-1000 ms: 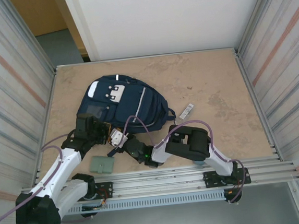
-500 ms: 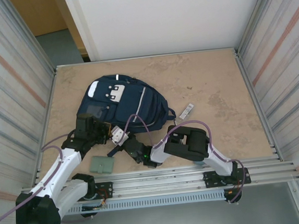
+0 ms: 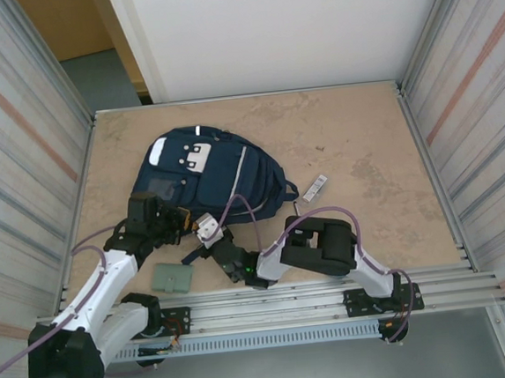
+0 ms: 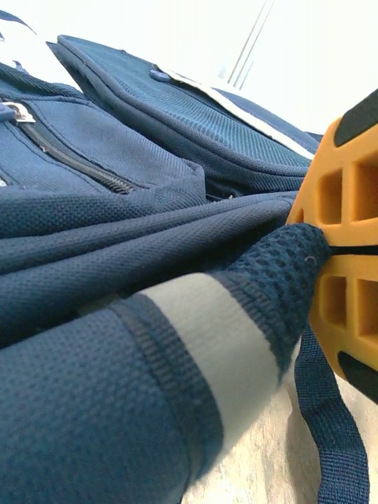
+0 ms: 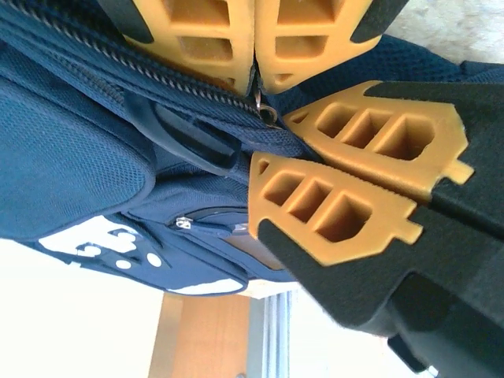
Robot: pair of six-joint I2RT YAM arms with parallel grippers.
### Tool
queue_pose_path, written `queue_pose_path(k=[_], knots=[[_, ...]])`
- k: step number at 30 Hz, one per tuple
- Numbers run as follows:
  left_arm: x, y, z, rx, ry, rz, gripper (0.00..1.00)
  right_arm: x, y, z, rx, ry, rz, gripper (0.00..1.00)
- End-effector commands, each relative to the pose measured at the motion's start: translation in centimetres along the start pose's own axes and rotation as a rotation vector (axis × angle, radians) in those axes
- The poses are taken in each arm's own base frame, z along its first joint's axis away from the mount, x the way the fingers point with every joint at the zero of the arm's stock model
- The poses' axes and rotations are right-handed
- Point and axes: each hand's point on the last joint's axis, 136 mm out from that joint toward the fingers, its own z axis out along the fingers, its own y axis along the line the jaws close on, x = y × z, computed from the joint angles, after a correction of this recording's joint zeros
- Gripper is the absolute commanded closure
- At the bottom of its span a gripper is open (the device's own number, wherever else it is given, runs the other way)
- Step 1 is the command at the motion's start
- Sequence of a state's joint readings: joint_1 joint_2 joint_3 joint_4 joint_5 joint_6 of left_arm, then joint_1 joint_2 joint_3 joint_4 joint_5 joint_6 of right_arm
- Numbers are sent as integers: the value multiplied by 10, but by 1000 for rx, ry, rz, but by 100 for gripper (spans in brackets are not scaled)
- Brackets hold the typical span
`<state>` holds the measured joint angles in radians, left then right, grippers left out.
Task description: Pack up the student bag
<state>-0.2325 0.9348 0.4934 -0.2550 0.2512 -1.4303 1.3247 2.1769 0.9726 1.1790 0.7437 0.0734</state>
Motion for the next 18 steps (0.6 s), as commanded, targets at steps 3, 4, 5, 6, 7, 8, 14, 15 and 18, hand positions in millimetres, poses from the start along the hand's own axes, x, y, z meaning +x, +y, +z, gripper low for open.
queue_pose_path(k=[3, 4, 5, 6, 7, 8, 14, 15, 18], knots=[[-28, 2, 0, -5, -98, 29, 100, 6, -50, -9, 181, 76, 110, 100], [-31, 4, 1, -12, -107, 30, 100, 7, -51, -10, 180, 84, 110, 100], [-34, 6, 2, -20, -115, 28, 100, 8, -56, -13, 189, 91, 110, 100], [-37, 6, 3, -23, -125, 31, 100, 8, -59, -16, 195, 99, 114, 100], [-39, 5, 4, -26, -131, 40, 100, 9, -63, -19, 204, 113, 116, 100], [-42, 5, 4, -31, -134, 48, 100, 12, -67, -21, 214, 134, 124, 100], [-62, -1, 2, -48, -181, 83, 100, 34, -110, -42, 312, 305, 197, 100], [-66, -5, 1, -46, -192, 100, 100, 37, -116, -46, 324, 328, 213, 100], [-79, -16, -2, -46, -231, 190, 100, 44, -130, -56, 315, 412, 252, 100]])
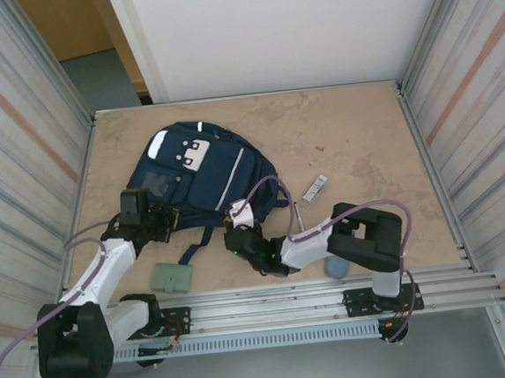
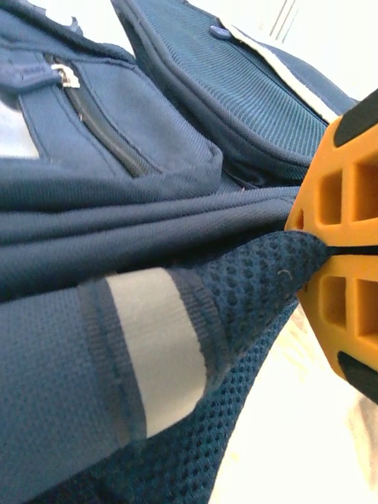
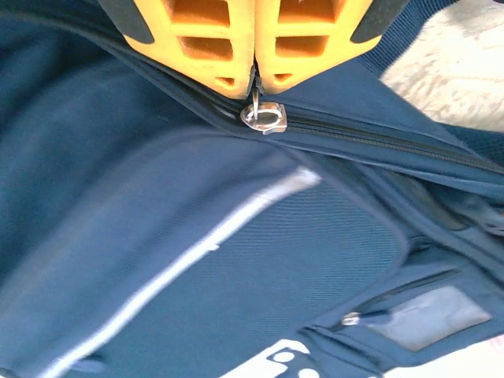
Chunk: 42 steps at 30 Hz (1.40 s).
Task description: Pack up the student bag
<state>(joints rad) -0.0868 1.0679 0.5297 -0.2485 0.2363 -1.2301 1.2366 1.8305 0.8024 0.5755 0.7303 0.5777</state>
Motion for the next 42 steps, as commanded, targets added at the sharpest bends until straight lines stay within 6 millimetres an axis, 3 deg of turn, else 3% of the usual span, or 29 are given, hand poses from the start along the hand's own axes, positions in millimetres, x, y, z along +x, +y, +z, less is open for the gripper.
queue_pose_path(k=[1, 4, 8, 11, 13, 16, 18, 22, 23, 29, 32, 35, 38, 40, 42], knots=[[-40, -28, -12, 36, -158, 131, 100, 20, -58, -5, 147, 142, 46, 100], [-56, -35, -11, 20, -185, 185, 100, 28, -58, -9, 54, 279, 93, 100], [-72, -41, -3, 4, -159, 200, 100, 36, -39, -16, -119, 418, 50, 100], [-83, -73, 5, 47, -148, 346, 100, 41, -30, -24, -214, 505, 0, 100], [-87, -90, 12, 53, -123, 435, 86, 41, -22, -24, -283, 563, 19, 100], [-87, -104, 21, 52, -53, 484, 70, 36, -14, -21, -324, 620, 31, 100], [-80, -107, 18, 61, -17, 489, 54, 31, -6, -19, -354, 625, 43, 100], [-51, -78, -1, 16, 32, 391, 25, 19, 11, -16, -406, 626, 37, 100], [-41, -70, -3, 10, 56, 370, 24, 16, 14, -15, -416, 625, 36, 100], [40, -33, -2, -60, 214, 381, 24, 16, 32, -13, -506, 653, 39, 100], [64, -26, 5, -75, 226, 382, 24, 17, 41, -12, -540, 658, 59, 100], [67, -19, 16, -78, 195, 364, 28, 17, 51, -13, -575, 683, 69, 100], [62, -11, 24, -121, 171, 329, 41, 16, 56, -13, -578, 679, 79, 100], [58, -11, 27, -143, 155, 358, 55, 20, 54, -12, -563, 690, 74, 100], [54, -12, 28, -157, 139, 398, 78, 22, 40, -7, -509, 705, 65, 100]])
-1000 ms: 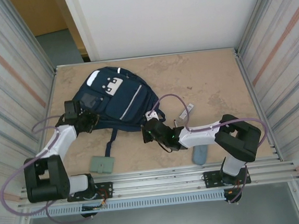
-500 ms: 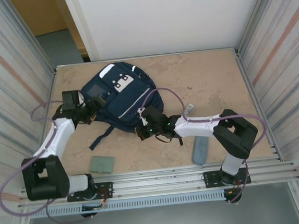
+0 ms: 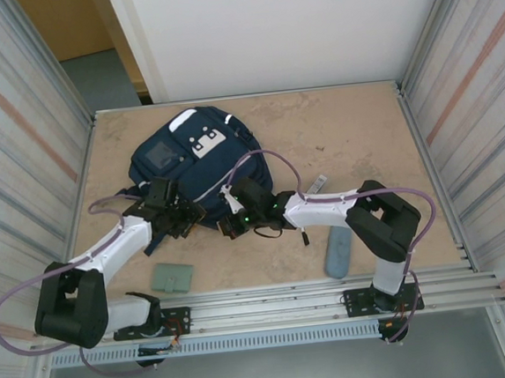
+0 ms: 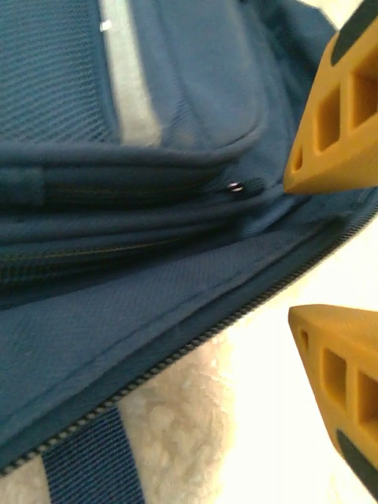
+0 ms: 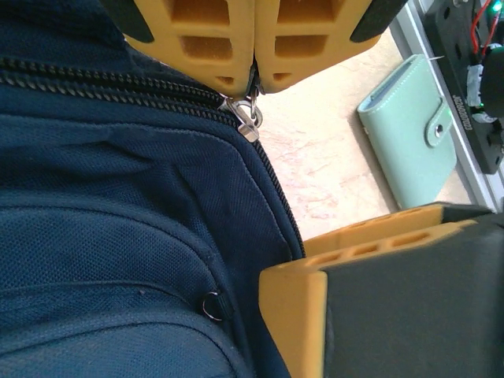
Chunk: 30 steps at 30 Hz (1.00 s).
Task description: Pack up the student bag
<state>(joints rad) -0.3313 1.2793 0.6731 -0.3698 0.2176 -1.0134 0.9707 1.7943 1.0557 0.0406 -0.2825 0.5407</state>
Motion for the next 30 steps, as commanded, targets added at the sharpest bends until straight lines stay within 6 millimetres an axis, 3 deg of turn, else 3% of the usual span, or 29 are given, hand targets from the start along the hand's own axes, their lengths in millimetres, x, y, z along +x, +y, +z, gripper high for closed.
queue_pose_path(k=[1, 3, 10, 16, 19, 21, 23, 26, 30], knots=[[-19, -9, -4, -8, -71, 58, 94, 5, -12, -1, 37, 45, 15, 100], [-25, -26, -9, 36, -42, 197, 100, 10, -34, -7, 99, 67, 10, 100], [-64, -26, -11, -3, 28, 371, 100, 7, -100, -36, 267, 90, 52, 100], [-105, -20, -15, -79, 20, 436, 100, 1, -122, -51, 319, 86, 80, 100], [-139, -11, -23, -148, -34, 381, 97, 5, -101, -37, 257, 126, 5, 100], [-148, -12, -28, -161, -48, 319, 70, 3, -81, -26, 231, 137, -55, 100], [-137, -28, -31, -96, -30, 305, 54, -4, -61, -16, 181, 121, -65, 100], [-106, -33, -37, -82, -31, 305, 38, -19, -29, -1, 64, 98, -47, 100], [-49, -18, -38, -77, -20, 211, 31, -29, 1, 7, -11, 87, -65, 100]])
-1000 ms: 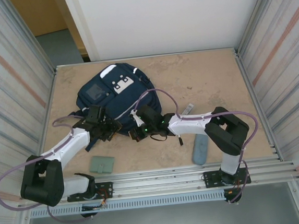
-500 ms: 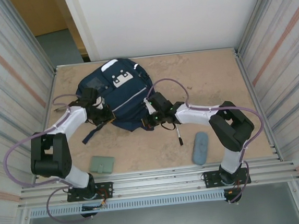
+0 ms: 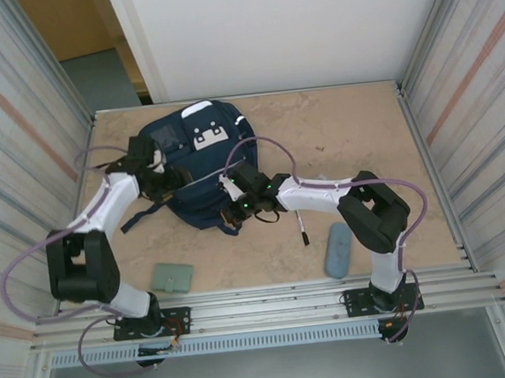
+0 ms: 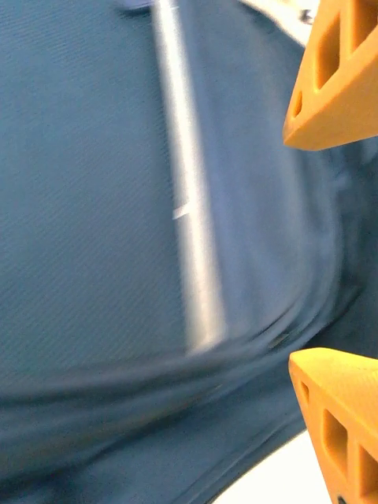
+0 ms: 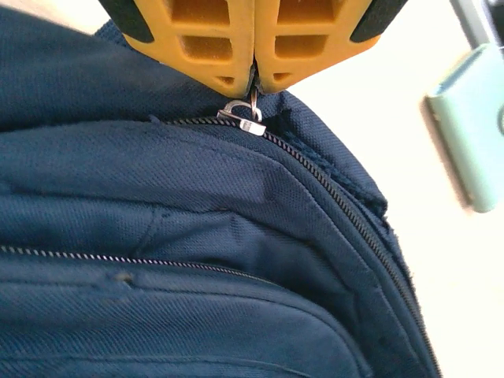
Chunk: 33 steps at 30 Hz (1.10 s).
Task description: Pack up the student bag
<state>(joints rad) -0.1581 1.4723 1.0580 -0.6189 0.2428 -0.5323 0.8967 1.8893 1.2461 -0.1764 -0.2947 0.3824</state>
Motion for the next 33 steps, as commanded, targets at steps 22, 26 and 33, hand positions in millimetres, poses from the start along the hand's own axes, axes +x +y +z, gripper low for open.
queue_pose_path(k=[22, 26, 33], knots=[[71, 39, -16, -123, -183, -352, 13, 27, 74, 22, -172, 51, -25, 100], [74, 47, -14, -125, -211, -415, 14, 32, 77, 25, -170, 70, -25, 100], [71, 58, 18, -148, -227, -466, 36, 30, 85, 22, -191, 71, -7, 100]])
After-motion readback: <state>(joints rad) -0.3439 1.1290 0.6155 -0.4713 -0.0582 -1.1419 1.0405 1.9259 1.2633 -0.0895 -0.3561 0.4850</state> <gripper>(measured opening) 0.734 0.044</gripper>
